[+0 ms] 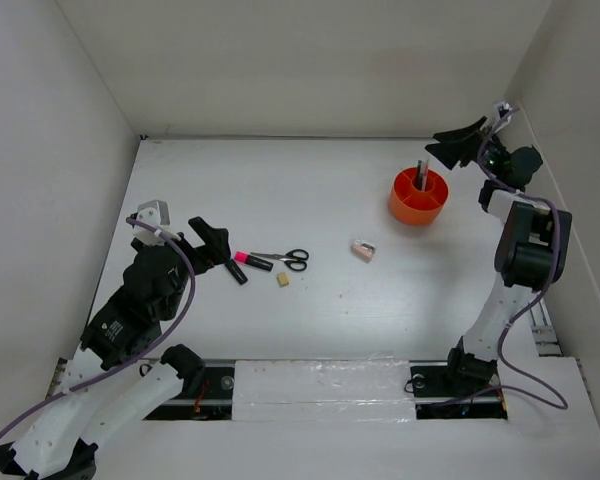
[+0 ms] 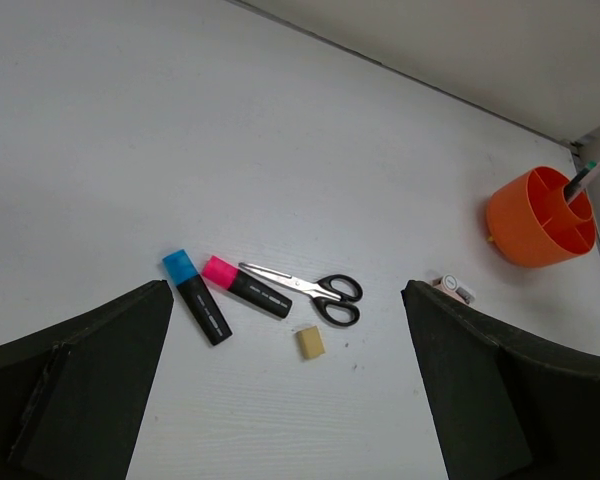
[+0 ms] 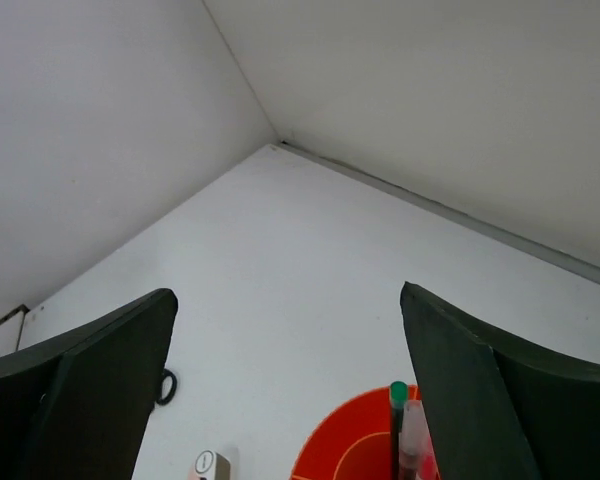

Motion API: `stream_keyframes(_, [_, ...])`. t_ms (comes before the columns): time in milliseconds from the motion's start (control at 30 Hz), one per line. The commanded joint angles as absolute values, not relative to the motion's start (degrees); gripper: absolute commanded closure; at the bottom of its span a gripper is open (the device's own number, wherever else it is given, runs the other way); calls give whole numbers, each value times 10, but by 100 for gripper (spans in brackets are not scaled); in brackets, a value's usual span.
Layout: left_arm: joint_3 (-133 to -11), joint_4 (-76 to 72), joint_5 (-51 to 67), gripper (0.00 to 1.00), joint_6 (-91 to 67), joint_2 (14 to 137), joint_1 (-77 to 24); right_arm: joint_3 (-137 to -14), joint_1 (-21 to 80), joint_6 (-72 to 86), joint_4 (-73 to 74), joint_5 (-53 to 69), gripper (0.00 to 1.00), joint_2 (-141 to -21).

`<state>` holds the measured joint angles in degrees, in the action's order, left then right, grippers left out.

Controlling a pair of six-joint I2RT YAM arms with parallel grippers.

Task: Sort the stationery into containers
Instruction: Place the pen in the storage box, then pick up the stapler from the center of the board.

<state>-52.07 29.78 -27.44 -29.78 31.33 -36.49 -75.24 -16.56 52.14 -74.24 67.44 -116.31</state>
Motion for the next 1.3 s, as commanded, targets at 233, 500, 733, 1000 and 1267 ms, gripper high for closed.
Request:
stream_keyframes(233, [-523, 309, -330, 0, -319, 333, -362, -696, -50, 211, -615, 566, 0, -949])
stream_keyframes(500, [-540, 366, -417, 0, -381, 375, -362, -668, 232, -19, -153, 198, 0, -807])
stream_keyframes(733, [-553, 397, -446, 0, -413, 403, -362, -565, 394, 22, -88, -19, 0, -772])
stream_keyframes(1000, [-548, 366, -410, 0, -384, 365, -362, -502, 447, 152, 33, -248, 0, -743])
stream_keyframes(1267, [-532, 334, -355, 0, -345, 353, -362, -539, 379, 75, 128, -165, 0, -779])
